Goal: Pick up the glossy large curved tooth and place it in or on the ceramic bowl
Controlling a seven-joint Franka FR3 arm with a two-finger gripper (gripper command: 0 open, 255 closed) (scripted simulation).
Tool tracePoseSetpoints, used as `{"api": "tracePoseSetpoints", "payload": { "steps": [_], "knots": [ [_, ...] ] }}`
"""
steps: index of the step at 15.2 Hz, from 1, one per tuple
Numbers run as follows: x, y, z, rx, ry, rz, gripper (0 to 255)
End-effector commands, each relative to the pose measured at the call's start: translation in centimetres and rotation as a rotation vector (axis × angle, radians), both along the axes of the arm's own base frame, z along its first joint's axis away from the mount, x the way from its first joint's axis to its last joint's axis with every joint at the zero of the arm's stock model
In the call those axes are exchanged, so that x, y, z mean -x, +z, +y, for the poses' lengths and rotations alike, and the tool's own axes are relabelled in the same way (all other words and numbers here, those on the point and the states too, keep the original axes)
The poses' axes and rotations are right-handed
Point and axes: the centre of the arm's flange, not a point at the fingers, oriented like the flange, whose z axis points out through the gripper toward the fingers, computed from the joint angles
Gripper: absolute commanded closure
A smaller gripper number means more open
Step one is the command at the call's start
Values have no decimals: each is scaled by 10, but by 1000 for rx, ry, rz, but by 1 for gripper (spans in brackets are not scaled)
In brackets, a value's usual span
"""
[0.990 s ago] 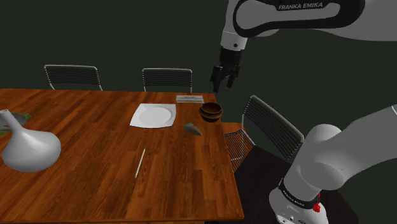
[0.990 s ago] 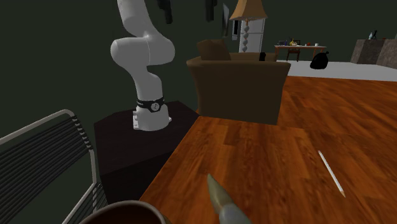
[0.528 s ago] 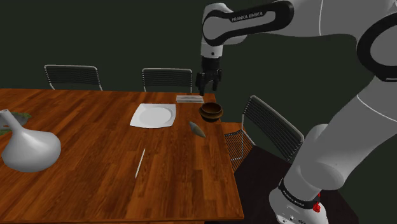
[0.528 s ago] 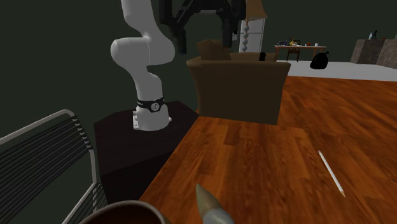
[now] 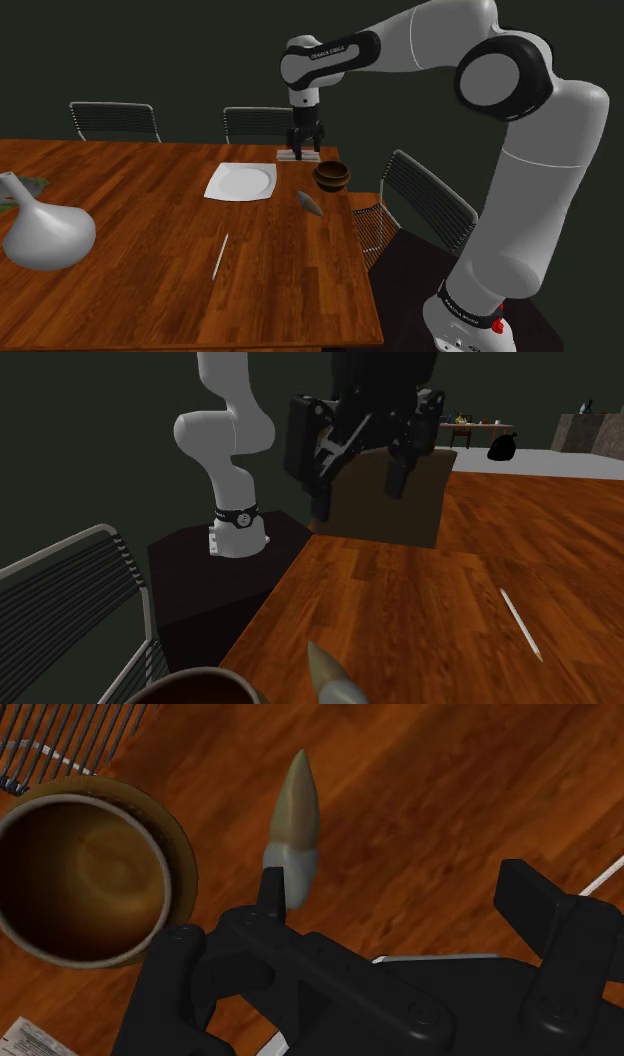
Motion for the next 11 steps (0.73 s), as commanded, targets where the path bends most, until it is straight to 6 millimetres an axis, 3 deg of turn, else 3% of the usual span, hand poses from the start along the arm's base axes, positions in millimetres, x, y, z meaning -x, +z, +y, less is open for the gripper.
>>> {"api": "tracePoseSetpoints", "payload": {
  "steps": [1,9,11],
  "knots": [
    [-23,-21,-4,0,14,32,0],
    [-112,-105,-9,-2,67,157,0],
    [-116,-116,-8,-2,70,165,0]
  ]
}}
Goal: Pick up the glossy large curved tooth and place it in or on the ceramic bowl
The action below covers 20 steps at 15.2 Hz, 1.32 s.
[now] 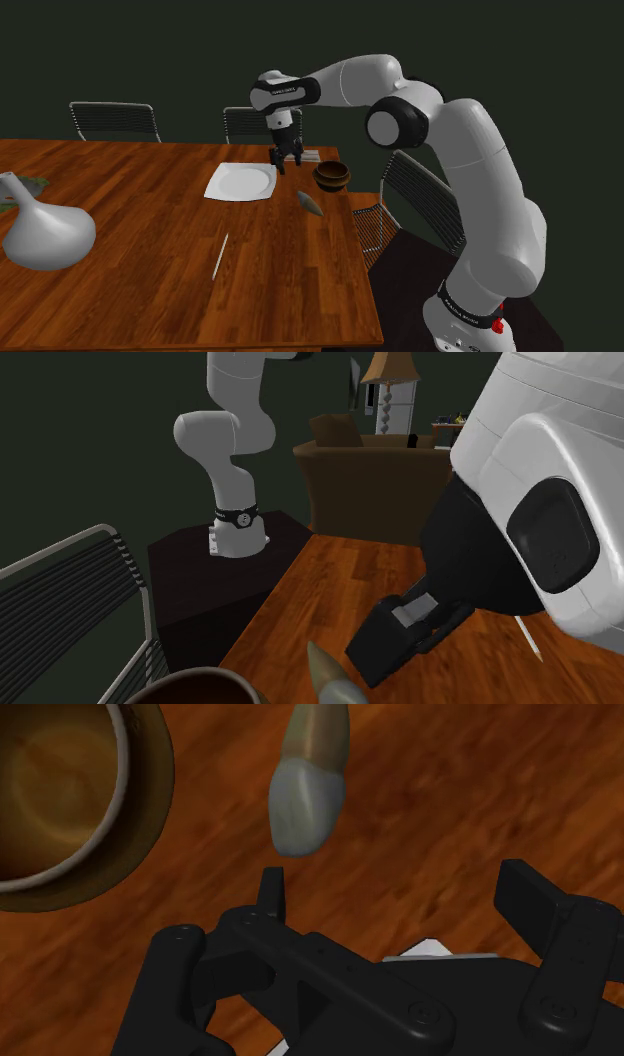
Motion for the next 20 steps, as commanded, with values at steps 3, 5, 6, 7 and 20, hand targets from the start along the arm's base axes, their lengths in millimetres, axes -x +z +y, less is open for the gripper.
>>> {"api": "tracePoseSetpoints", "payload": {
  "steps": [3,5,6,7,20],
  "knots": [
    [4,-22,0,0,3,6,0],
    [7,-32,1,0,3,6,0],
    [9,-37,1,0,3,6,0],
    [10,-40,1,0,3,6,0],
    [10,-40,1,0,3,6,255]
  ]
}}
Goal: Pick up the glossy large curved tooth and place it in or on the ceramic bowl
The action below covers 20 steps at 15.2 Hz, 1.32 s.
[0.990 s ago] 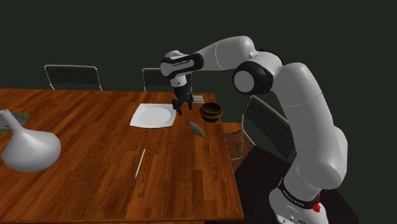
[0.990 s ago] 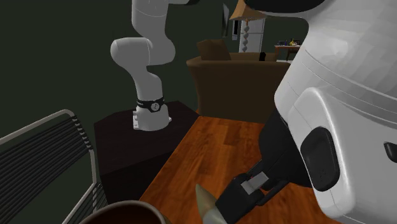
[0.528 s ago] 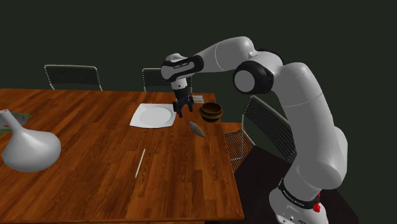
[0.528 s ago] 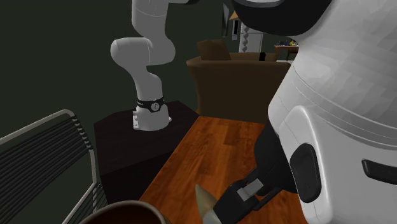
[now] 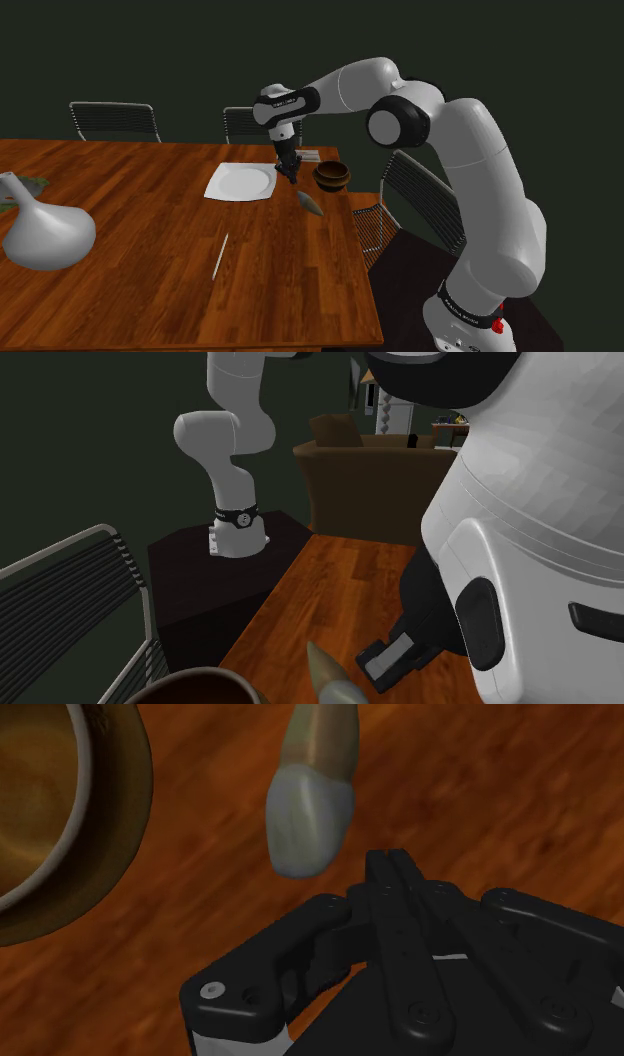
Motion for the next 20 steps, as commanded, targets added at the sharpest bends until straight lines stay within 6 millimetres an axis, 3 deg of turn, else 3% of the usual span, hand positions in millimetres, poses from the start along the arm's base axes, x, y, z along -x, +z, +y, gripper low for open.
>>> {"api": "tracePoseSetpoints", "payload": {
  "steps": [1,4,5,9,12,13,20],
  "knots": [
    [0,0,0,0,0,0,255],
    [0,0,0,0,0,0,255],
    [0,0,0,0,0,0,0],
    [87,-12,-29,-46,-115,-271,0],
    [150,-37,-43,-80,-201,-475,0],
    [163,-44,-45,-87,-218,-516,0],
    [156,-80,-39,-87,-218,-516,0]
  ]
}}
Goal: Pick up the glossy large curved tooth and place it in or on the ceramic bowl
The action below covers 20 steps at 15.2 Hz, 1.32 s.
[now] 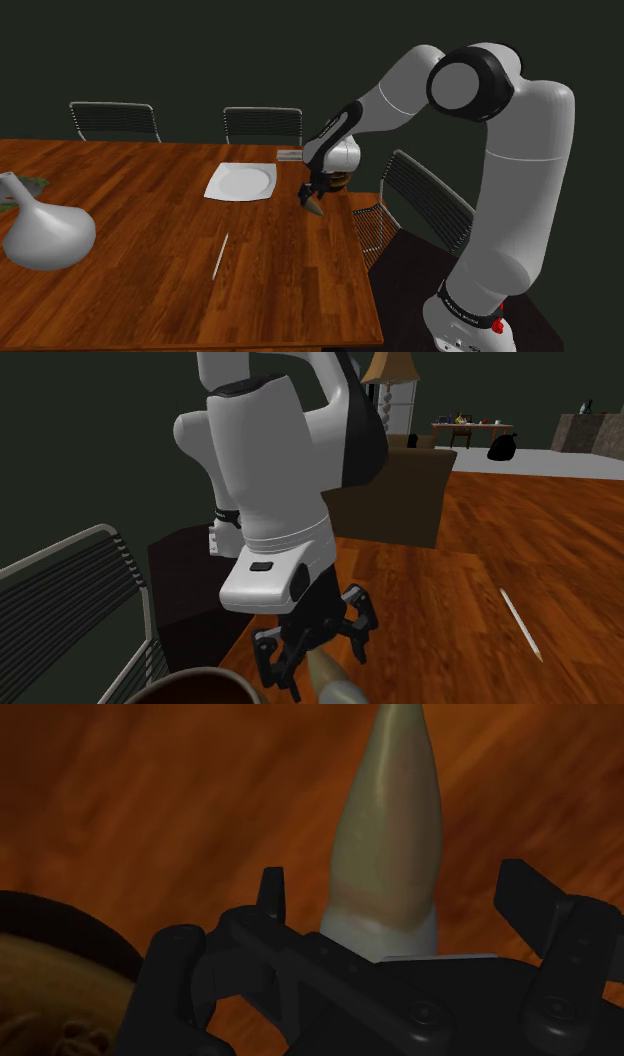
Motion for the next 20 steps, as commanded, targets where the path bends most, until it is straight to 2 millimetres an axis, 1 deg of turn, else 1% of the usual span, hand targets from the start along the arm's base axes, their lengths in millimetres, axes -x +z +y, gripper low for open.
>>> {"api": "tracePoseSetpoints", "payload": {
  "steps": [1,8,9,18,20],
  "knots": [
    [-2,-8,1,0,0,-1,0],
    [-2,-8,1,0,0,-1,0],
    [-2,-8,1,0,0,-1,255],
    [-2,-8,1,0,0,-1,255],
    [-2,2,1,0,0,-1,255]
  ]
}}
